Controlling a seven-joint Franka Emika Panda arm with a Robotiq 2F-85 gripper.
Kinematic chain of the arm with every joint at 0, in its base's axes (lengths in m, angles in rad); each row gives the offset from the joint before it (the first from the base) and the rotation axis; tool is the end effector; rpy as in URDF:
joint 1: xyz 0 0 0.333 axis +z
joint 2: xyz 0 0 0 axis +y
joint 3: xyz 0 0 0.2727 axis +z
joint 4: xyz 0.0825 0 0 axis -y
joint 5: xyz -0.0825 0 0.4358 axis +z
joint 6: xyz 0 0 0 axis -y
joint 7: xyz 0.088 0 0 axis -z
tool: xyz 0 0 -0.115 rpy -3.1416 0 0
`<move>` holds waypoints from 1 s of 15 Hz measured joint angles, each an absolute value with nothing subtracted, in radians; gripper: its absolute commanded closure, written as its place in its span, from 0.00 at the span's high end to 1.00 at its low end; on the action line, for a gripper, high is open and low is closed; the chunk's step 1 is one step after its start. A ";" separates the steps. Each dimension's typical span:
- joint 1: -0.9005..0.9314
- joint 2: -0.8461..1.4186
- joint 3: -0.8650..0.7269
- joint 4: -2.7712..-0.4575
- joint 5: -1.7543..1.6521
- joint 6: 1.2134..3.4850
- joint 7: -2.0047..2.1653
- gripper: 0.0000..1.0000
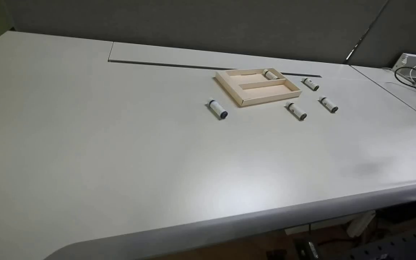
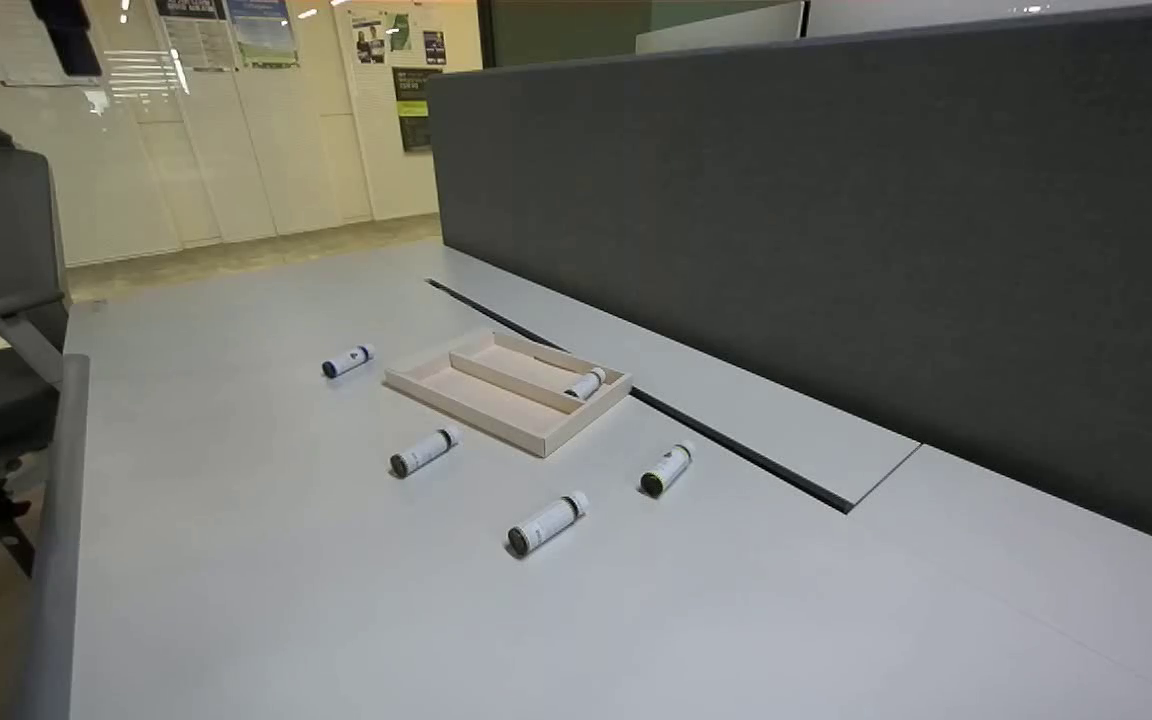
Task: Pick up the bottle from left and put it in the empty segment of the tray
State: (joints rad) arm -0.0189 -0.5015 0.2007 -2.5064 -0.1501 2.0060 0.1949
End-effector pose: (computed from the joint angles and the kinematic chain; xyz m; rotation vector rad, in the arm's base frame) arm 0.4553 0.0673 0.3859 2.9110 0.0385 0.0444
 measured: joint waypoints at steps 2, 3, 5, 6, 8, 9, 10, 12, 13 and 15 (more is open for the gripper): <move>-0.012 -0.499 0.195 -2.506 -0.148 2.017 0.195 1.00; -0.007 -0.493 0.187 -2.506 -0.139 2.050 0.194 1.00; 0.002 -0.454 0.166 -2.500 -0.113 2.168 0.188 1.00; 0.007 -0.418 0.155 -2.492 -0.091 2.240 0.176 1.00; 0.021 -0.323 0.136 -2.457 -0.038 2.376 0.131 1.00; 0.033 -0.264 0.128 -2.427 -0.004 2.434 0.098 1.00; 0.048 -0.201 0.121 -2.387 0.032 2.479 0.062 1.00; 0.079 -0.074 0.122 -2.287 0.088 2.522 0.005 1.00; 0.096 -0.012 0.128 -2.229 0.098 2.525 -0.010 1.00; 0.128 0.098 0.152 -2.117 0.096 2.515 -0.015 1.00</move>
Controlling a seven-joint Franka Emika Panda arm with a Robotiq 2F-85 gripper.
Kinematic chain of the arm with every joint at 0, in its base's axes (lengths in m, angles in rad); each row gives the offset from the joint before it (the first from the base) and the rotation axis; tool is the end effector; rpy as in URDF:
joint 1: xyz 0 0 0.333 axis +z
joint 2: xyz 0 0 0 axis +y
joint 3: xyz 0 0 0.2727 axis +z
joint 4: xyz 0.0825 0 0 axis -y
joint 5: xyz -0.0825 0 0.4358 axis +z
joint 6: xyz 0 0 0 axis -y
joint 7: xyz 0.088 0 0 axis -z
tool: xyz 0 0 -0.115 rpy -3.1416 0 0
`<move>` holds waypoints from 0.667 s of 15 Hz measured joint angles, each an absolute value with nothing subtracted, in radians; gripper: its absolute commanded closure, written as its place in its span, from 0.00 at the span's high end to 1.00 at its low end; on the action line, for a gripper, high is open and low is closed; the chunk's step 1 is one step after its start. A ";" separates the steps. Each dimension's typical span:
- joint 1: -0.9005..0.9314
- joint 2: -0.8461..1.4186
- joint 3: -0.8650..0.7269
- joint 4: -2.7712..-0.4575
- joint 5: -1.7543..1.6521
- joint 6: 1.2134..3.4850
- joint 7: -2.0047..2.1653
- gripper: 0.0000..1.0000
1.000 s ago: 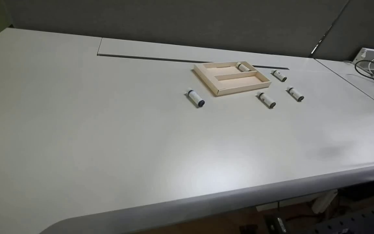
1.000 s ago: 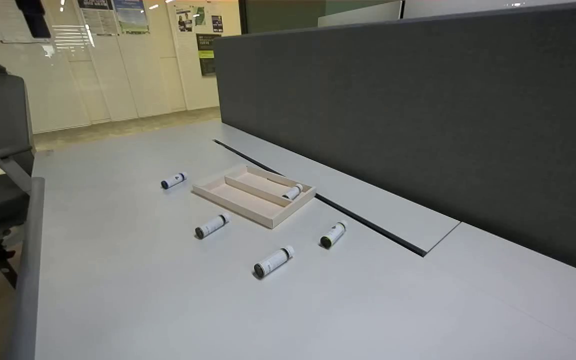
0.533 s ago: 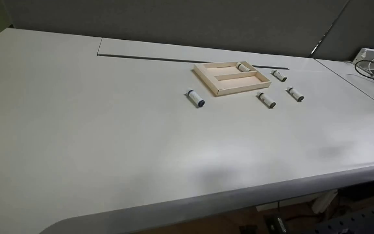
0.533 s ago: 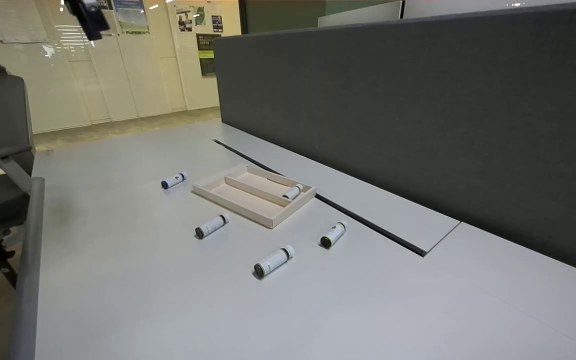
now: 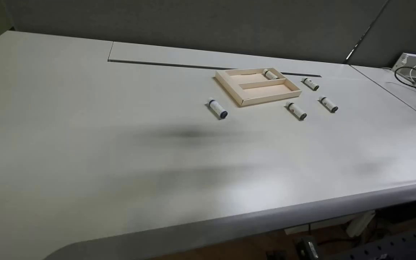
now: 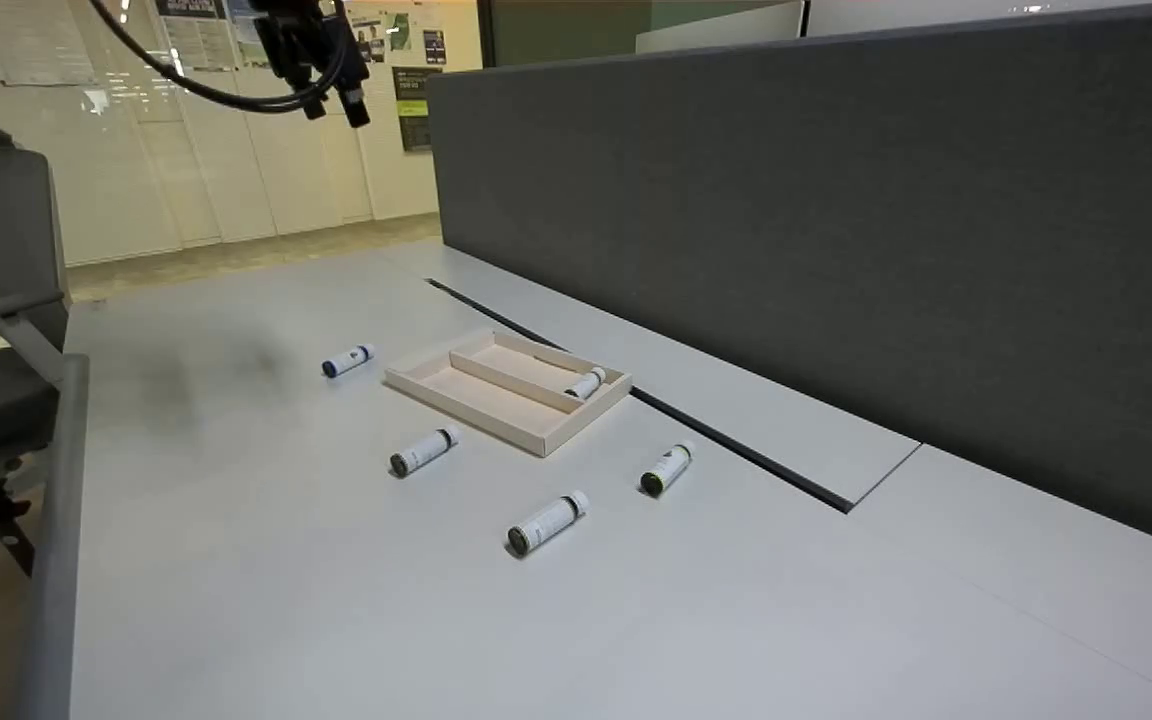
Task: Pick up the bottle from left and put it in the empty segment of the tray
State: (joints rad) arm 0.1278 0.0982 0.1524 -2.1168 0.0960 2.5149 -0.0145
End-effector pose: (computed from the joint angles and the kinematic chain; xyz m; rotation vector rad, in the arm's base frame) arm 0.6007 0.1722 0.3174 -2.9712 -0.3319 -0.4321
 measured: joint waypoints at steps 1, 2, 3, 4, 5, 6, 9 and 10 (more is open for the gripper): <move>0.147 0.149 0.167 -2.063 0.093 2.498 -0.014 1.00; 0.168 0.196 0.181 -2.011 0.084 2.471 -0.011 1.00; 0.191 0.241 0.192 -1.964 0.066 2.436 0.003 1.00; 0.217 0.284 0.198 -1.921 0.044 2.399 0.023 1.00; 0.244 0.327 0.202 -1.882 0.025 2.363 0.046 1.00; 0.266 0.365 0.202 -1.851 0.013 2.333 0.067 1.00; 0.304 0.484 0.197 -1.778 0.007 2.280 0.110 1.00; 0.309 0.524 0.191 -1.759 0.007 2.278 0.120 1.00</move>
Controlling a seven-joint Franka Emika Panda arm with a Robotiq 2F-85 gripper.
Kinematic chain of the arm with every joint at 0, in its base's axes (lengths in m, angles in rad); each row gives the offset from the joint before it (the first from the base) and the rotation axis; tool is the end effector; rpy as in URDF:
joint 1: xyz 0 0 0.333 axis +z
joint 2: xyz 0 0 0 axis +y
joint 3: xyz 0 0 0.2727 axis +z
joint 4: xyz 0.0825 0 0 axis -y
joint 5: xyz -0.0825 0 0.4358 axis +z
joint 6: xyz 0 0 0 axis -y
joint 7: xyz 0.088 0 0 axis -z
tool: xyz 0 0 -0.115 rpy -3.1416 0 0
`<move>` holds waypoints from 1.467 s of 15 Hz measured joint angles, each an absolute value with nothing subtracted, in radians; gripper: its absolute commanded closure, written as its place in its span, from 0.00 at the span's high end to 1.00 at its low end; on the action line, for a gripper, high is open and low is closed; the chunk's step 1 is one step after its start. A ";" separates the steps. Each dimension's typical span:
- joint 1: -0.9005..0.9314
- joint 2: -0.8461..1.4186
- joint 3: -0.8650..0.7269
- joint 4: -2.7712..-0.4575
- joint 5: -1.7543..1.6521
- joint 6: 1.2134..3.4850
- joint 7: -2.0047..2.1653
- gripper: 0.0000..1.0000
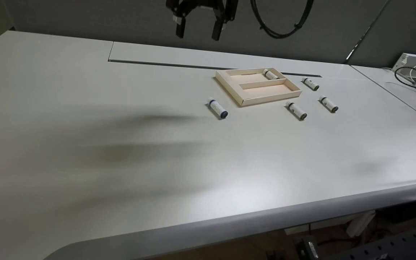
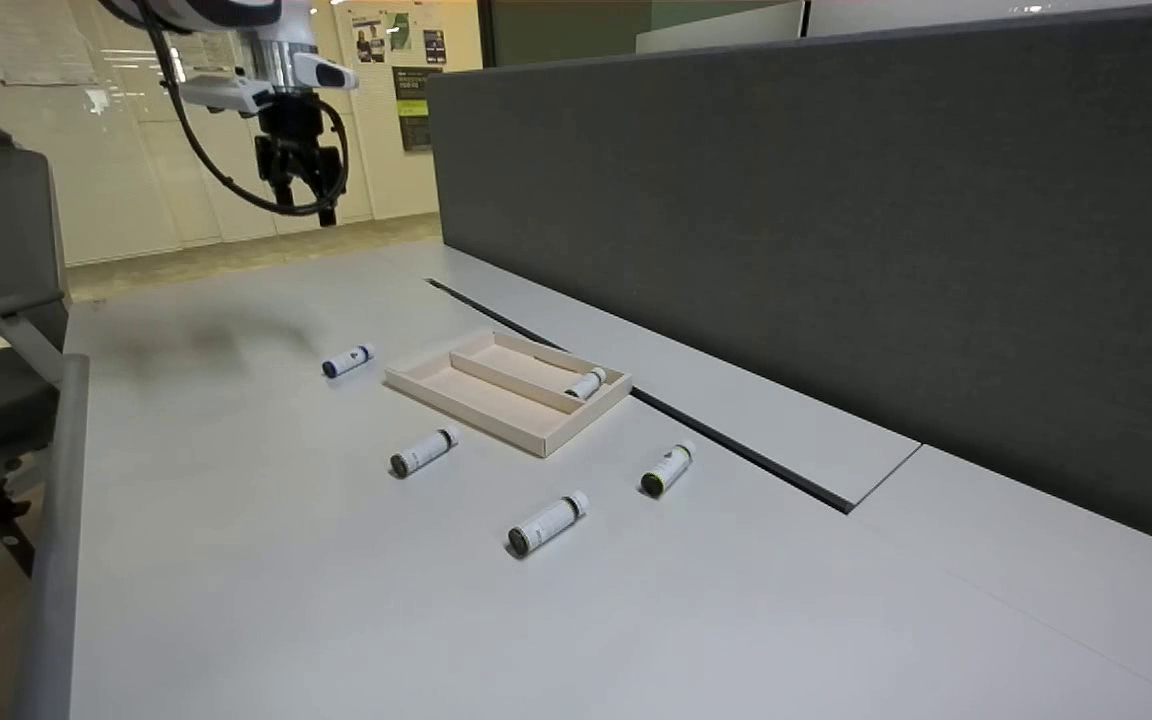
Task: Pick up the bottle from left and put it in the empty segment of the tray
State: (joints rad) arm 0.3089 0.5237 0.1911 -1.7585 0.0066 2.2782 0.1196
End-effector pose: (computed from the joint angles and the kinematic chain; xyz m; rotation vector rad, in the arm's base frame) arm 0.5991 0.3229 0.1965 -2.9978 -0.5313 0.0393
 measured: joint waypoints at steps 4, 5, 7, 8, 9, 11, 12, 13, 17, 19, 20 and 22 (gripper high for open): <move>0.301 0.640 0.171 -1.676 0.024 2.217 0.133 1.00; 0.298 0.648 0.170 -1.665 0.025 2.209 0.134 1.00; 0.298 0.649 0.170 -1.654 0.026 2.200 0.136 1.00; 0.299 0.649 0.171 -1.650 0.026 2.197 0.137 1.00; 0.300 0.649 0.171 -1.650 0.026 2.197 0.135 1.00; 0.300 0.658 0.168 -1.651 0.023 2.199 0.131 1.00; 0.300 0.669 0.164 -1.651 0.023 2.206 0.131 1.00; 0.299 0.683 0.158 -1.651 0.022 2.217 0.131 1.00; 0.296 0.757 0.131 -1.649 0.017 2.277 0.126 1.00; 0.293 0.793 0.125 -1.646 0.017 2.280 0.124 1.00; 0.293 0.808 0.123 -1.644 0.017 2.279 0.123 1.00; 0.293 0.833 0.121 -1.639 0.017 2.276 0.124 0.95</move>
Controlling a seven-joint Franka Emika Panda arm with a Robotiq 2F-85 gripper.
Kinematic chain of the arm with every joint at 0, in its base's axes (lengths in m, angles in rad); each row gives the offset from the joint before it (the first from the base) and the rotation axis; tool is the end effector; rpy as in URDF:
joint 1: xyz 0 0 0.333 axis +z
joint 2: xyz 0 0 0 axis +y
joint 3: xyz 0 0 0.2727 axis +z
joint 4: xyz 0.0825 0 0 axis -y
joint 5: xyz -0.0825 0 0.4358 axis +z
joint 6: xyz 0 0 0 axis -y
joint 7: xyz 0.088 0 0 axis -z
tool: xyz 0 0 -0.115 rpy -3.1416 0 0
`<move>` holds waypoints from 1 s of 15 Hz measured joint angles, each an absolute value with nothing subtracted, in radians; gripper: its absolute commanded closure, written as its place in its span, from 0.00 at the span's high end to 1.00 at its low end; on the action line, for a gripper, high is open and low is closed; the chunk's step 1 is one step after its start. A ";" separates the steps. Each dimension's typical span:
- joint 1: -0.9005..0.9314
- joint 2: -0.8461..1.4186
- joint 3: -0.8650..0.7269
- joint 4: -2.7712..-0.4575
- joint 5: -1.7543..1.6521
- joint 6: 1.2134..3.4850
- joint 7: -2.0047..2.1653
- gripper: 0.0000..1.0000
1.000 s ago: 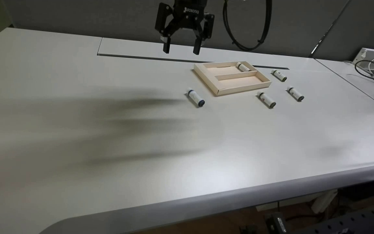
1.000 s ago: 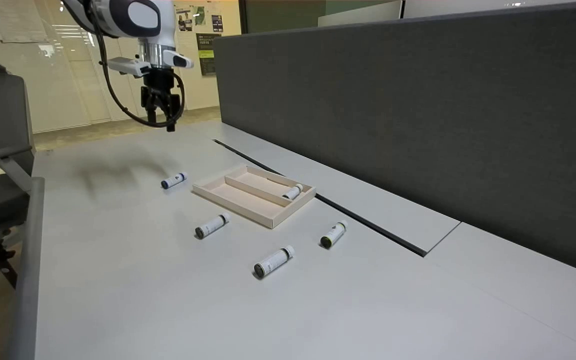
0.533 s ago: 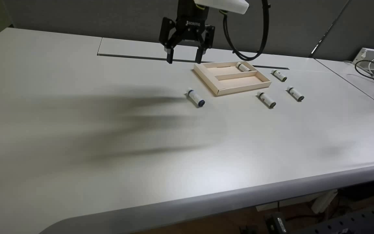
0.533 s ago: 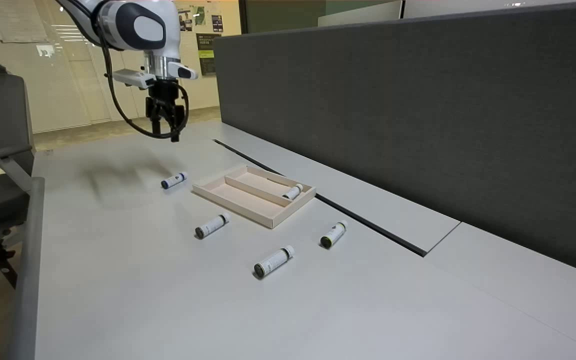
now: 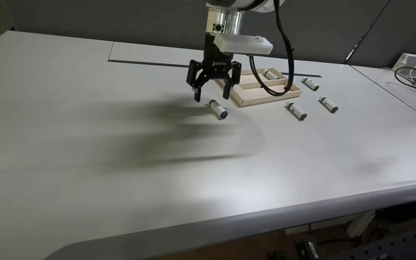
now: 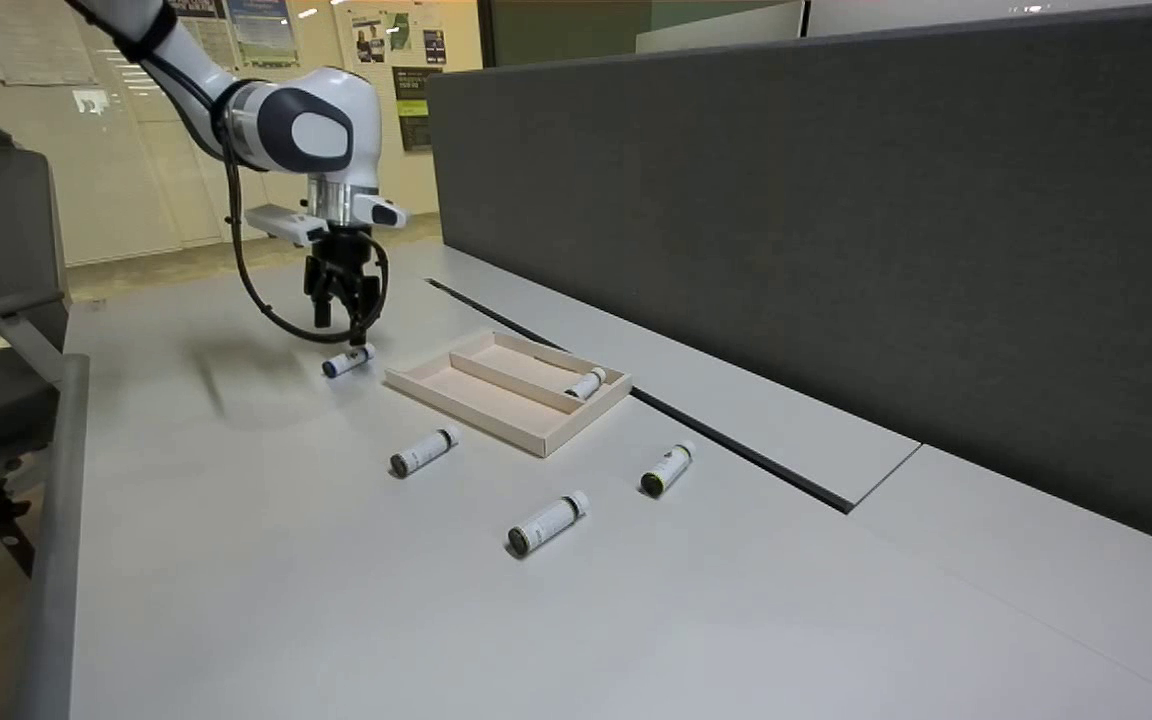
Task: Pick up the bottle from left and put it in the empty segment of the tray
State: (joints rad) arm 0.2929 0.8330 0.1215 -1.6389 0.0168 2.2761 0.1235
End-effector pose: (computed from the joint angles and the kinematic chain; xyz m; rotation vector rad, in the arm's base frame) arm 0.6020 0.2659 0.0387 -3.0502 -0.3800 0.3264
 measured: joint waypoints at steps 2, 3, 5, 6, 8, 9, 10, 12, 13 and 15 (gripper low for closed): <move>0.293 0.852 0.119 -1.635 0.017 2.274 0.124 0.71; 0.293 0.860 0.117 -1.633 0.017 2.271 0.124 0.71; 0.293 0.872 0.112 -1.628 0.017 2.265 0.124 0.56; 0.293 0.876 0.109 -1.625 0.017 2.261 0.124 0.49; 0.292 0.885 0.108 -1.617 0.018 2.256 0.124 0.35; 0.292 0.887 0.107 -1.613 0.018 2.251 0.124 0.29; 0.291 0.889 0.107 -1.611 0.018 2.245 0.124 0.21; 0.290 0.889 0.107 -1.607 0.020 2.234 0.124 0.07; 0.289 0.889 0.107 -1.604 0.022 2.226 0.124 0.03; 0.284 0.887 0.111 -1.597 0.028 2.211 0.124 0.07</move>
State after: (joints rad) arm 0.2837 0.8872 0.1106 -1.5970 0.0282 2.2109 0.1237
